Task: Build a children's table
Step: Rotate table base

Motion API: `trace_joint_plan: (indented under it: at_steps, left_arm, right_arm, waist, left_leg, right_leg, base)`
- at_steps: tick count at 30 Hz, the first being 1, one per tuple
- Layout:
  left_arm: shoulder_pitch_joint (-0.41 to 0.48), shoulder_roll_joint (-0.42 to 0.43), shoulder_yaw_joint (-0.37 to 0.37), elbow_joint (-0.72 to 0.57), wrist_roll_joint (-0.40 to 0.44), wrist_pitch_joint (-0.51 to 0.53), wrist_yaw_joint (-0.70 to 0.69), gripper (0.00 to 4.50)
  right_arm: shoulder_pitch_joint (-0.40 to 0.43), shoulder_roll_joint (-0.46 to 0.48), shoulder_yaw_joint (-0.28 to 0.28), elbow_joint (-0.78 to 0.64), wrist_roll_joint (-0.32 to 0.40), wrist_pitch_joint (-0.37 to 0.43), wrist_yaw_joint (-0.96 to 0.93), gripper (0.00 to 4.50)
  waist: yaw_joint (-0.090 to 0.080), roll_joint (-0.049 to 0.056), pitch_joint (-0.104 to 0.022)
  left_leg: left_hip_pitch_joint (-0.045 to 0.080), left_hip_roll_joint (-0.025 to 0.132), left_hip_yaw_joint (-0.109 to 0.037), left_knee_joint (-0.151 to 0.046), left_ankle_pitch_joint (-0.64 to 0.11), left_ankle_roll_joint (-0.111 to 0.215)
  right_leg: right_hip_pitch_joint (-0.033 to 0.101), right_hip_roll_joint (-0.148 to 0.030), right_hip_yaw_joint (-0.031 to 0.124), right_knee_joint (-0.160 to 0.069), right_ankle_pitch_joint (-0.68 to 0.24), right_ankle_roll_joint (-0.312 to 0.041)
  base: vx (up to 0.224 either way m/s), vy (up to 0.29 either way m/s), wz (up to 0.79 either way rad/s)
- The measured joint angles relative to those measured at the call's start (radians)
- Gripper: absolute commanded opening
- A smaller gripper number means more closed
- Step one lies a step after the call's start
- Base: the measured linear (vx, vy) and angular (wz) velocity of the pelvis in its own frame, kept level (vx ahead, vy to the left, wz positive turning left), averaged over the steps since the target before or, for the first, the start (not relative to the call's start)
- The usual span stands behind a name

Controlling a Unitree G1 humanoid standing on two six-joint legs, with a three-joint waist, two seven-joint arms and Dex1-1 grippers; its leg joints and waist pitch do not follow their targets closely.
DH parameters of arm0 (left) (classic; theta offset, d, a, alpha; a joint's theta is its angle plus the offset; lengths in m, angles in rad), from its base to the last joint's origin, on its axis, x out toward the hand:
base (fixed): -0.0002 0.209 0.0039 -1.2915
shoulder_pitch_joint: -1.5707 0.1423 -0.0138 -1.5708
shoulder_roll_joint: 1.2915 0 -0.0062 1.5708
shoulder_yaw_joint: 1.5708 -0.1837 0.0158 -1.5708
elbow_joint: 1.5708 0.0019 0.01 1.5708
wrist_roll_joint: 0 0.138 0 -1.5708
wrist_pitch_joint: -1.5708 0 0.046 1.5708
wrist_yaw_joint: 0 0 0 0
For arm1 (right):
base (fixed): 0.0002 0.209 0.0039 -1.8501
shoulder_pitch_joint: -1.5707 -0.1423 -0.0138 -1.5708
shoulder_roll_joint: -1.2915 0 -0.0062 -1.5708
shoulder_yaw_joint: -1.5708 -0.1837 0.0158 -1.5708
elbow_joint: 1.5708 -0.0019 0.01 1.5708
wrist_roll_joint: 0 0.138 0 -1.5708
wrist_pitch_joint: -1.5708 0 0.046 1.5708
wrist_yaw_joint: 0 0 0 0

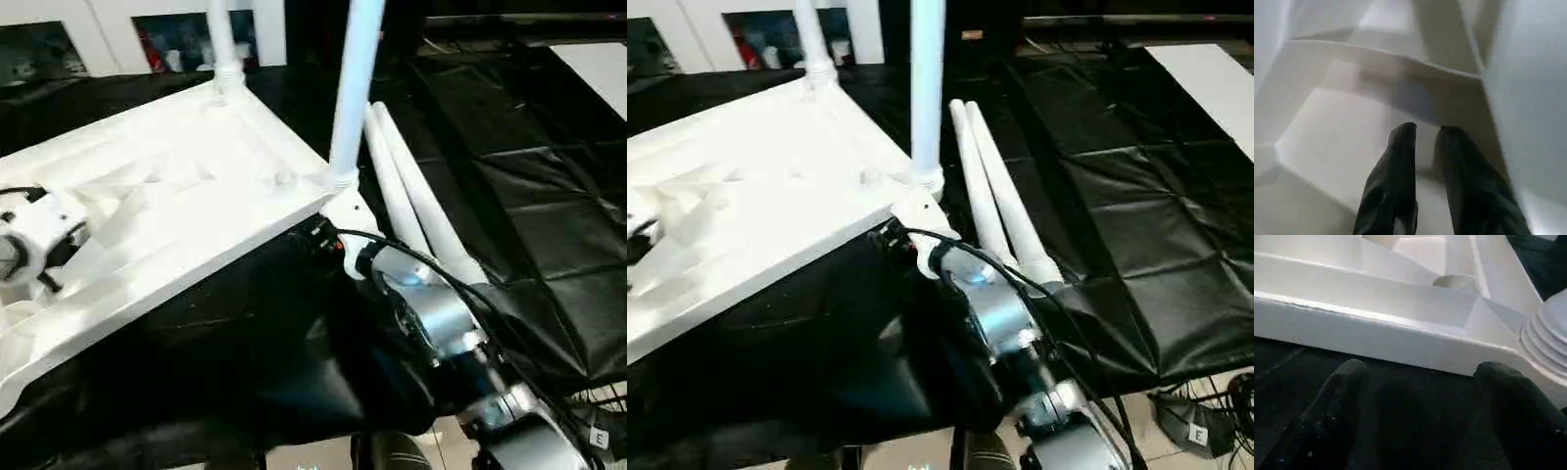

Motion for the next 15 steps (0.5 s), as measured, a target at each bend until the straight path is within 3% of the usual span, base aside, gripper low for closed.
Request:
trace_joint_plan:
  at_steps: [8, 15]
  left_arm:
    - [0.006, 0.046, -0.023, 0.01, -0.037, -0.073, -0.167, 0.99]
    - [0.123, 0.043, -0.006, -0.198, -0.18, -0.061, -0.374, 0.99]
  right_arm:
    - [-0.031, 0.027, -0.003, 0.076, 0.001, -0.061, 0.02, 3.8]
    - [-0.04, 0.042, -0.002, 0.143, 0.0, -0.093, 0.025, 3.8]
  waist:
    - [0.0, -0.001, 0.0]
    - [0.0, -0.006, -0.002]
  left_leg:
    - [0.0, 0.0, 0.001, 0.0, 0.0, 0.0]
    - [0.0, 0.0, 0.002, 0.0, 0.0, 0.0]
  right_leg:
    - [0.0, -0.001, 0.0, -0.001, 0.0, -0.001]
    - [0.0, -0.001, 0.0, 0.0, -0.001, -0.002]
  base:
    - [0.0, 0.0, 0.0]
    - [0.0, 0.0, 0.0]
